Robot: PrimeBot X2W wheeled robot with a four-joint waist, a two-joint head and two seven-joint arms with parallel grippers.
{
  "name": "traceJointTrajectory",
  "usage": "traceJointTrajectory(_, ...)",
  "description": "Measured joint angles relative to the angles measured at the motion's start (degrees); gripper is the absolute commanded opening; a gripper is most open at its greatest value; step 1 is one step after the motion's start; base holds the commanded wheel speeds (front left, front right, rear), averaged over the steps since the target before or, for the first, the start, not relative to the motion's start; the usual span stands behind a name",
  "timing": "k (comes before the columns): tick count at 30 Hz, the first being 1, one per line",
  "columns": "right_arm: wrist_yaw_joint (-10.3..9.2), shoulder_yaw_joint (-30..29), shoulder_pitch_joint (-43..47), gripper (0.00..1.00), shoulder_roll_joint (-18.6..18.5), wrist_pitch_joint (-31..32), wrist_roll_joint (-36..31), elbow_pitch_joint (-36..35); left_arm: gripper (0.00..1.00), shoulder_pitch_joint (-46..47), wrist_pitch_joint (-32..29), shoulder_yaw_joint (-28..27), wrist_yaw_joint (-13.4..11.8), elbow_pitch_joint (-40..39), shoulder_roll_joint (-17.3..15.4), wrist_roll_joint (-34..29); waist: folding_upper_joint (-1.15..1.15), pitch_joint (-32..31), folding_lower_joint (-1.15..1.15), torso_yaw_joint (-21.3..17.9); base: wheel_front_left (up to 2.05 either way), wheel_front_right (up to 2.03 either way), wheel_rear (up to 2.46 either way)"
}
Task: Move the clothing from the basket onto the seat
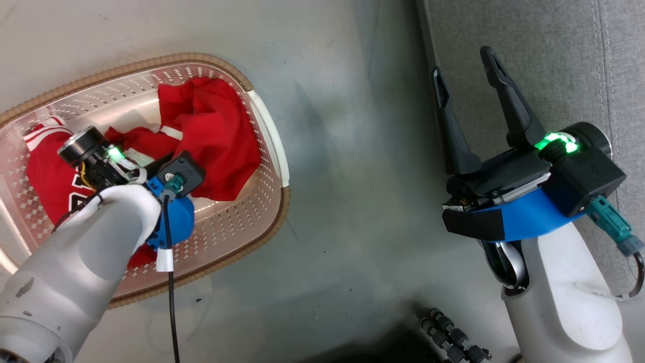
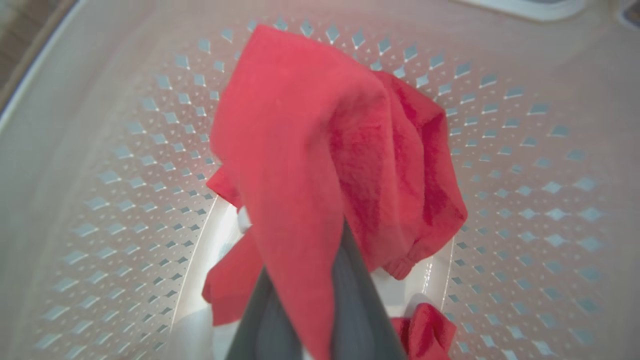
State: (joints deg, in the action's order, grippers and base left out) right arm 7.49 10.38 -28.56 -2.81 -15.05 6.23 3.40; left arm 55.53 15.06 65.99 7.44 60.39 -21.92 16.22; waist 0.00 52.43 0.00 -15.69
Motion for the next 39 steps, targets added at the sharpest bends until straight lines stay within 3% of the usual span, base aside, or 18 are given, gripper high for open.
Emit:
traceJointTrajectory(11,0.00,-1.0,0.0,1.00,0.0,0.0,-0.8,1.3,0.00,-0.5,0.0,-1.9,0.0,-6.3,1.7,0.8,0.00,-1.9,0.00,3.2,0.00,0.00,0.00)
traceJointTrajectory(18,0.00,-2.0,0.2,1.00,0.0,0.0,-2.3,2.7,0.00,-4.2,0.0,-6.5,-0.4,-12.3,3.4,1.0,0.00,-5.3,0.00,5.7,0.00,0.00,0.00)
traceJointTrajectory(26,0.00,-3.0,2.6,1.00,0.0,0.0,-3.4,4.5,0.00,-10.5,0.0,-13.1,-1.9,-18.8,5.4,0.6,0.00,-11.6,0.00,8.3,0.00,0.00,0.00)
traceJointTrajectory(39,0.00,-3.3,9.3,1.00,-0.2,0.0,-3.8,8.1,0.00,-19.7,0.0,-23.3,-1.9,-27.1,8.3,-1.4,0.00,-25.0,-0.01,12.2,0.00,0.00,0.00)
